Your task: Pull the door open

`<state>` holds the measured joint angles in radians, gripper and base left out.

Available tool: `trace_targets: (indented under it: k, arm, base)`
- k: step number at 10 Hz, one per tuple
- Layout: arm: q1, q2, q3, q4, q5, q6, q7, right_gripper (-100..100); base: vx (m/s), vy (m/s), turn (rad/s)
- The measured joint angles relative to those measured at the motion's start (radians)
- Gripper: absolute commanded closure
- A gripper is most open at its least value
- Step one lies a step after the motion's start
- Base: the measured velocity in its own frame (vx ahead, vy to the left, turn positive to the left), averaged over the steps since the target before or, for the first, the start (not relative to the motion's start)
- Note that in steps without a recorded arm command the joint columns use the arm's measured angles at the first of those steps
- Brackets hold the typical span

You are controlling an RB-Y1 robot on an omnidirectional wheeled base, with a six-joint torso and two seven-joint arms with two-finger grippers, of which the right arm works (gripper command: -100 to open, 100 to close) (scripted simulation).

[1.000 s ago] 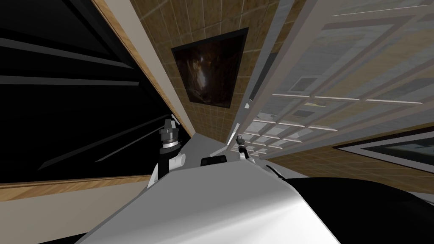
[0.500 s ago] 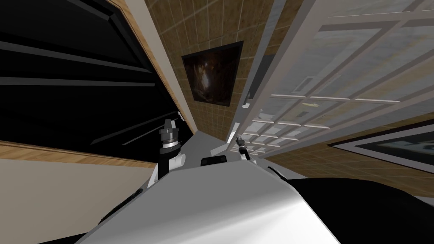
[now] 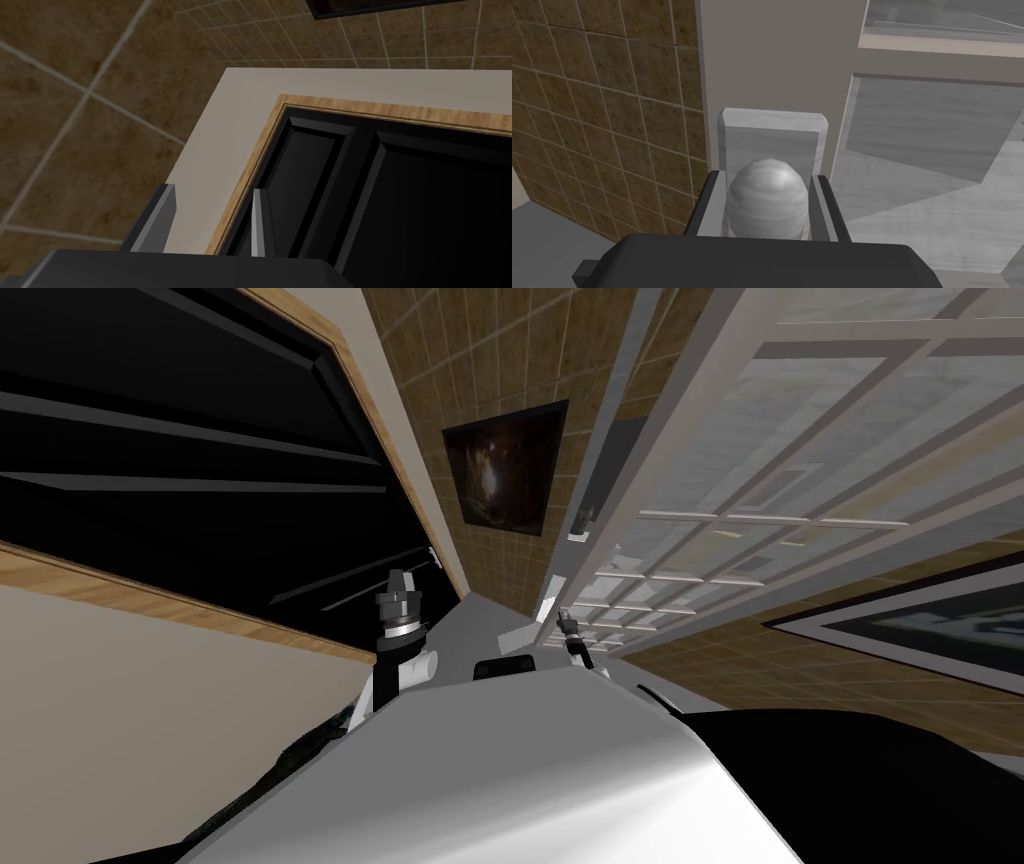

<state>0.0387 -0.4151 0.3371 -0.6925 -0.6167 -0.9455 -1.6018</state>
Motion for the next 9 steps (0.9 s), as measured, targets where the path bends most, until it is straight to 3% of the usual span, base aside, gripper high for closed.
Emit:
trace_targets:
  k: [2, 4, 7, 9]
  arm:
    - [0.007, -0.022, 0.026, 0.001, 0.012, -0.024, -0.029, 100]
    - [0.044, -0.043, 0.056, -0.032, 0.025, -0.039, -0.048, 100]
    - [0.055, -0.061, 0.086, -0.023, 0.039, -0.064, -0.08, 100]
    - [0.055, -0.075, 0.106, 0.002, 0.049, -0.102, -0.105, 100]
  base:
    - [-0.267, -0.052, 0.1]
    - [-0.192, -0.05, 0.079]
    - [-0.152, -0.024, 0.083]
    - [-0.225, -0.072, 0.148]
